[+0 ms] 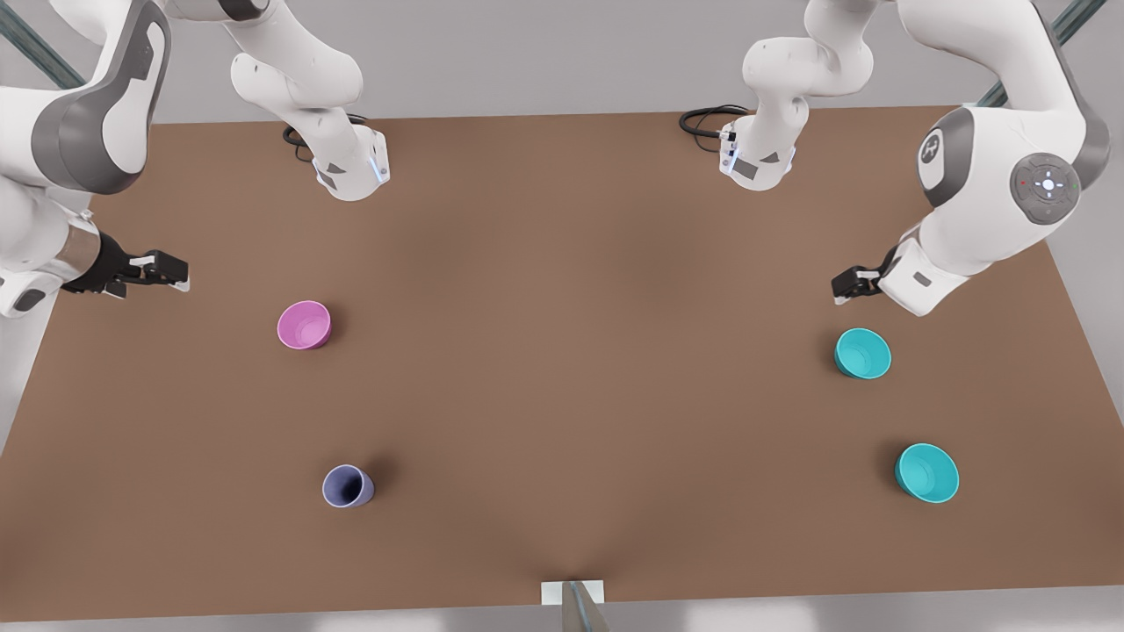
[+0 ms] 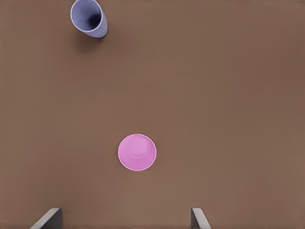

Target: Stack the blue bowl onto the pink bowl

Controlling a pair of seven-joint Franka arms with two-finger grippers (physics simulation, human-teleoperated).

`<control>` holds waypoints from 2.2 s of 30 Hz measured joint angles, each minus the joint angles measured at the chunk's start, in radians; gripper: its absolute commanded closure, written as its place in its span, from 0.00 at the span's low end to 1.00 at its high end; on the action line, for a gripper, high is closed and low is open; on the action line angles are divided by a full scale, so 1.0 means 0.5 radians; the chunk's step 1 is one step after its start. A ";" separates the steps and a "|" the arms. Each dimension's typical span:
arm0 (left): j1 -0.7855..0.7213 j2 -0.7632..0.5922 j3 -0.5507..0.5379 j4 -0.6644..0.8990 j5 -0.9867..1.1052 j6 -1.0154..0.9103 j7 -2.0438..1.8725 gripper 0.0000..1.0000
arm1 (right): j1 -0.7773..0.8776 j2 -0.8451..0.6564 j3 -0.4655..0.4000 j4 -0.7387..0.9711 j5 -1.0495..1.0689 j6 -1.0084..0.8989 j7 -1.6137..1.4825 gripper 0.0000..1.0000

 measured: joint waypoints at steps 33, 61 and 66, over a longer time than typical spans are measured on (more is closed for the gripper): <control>0.119 0.015 -0.013 0.124 -0.139 -0.132 -0.006 0.00 | -0.288 0.258 -0.012 -2.032 0.189 2.161 -0.118 0.00; 0.126 -0.010 -0.010 0.132 -0.080 -0.212 0.016 0.00 | 1.055 1.193 0.159 0.460 0.812 1.068 0.570 0.79; 0.130 -0.010 -0.009 0.142 -0.081 -0.216 0.017 0.00 | 1.388 1.493 0.153 0.592 0.647 1.134 1.165 0.79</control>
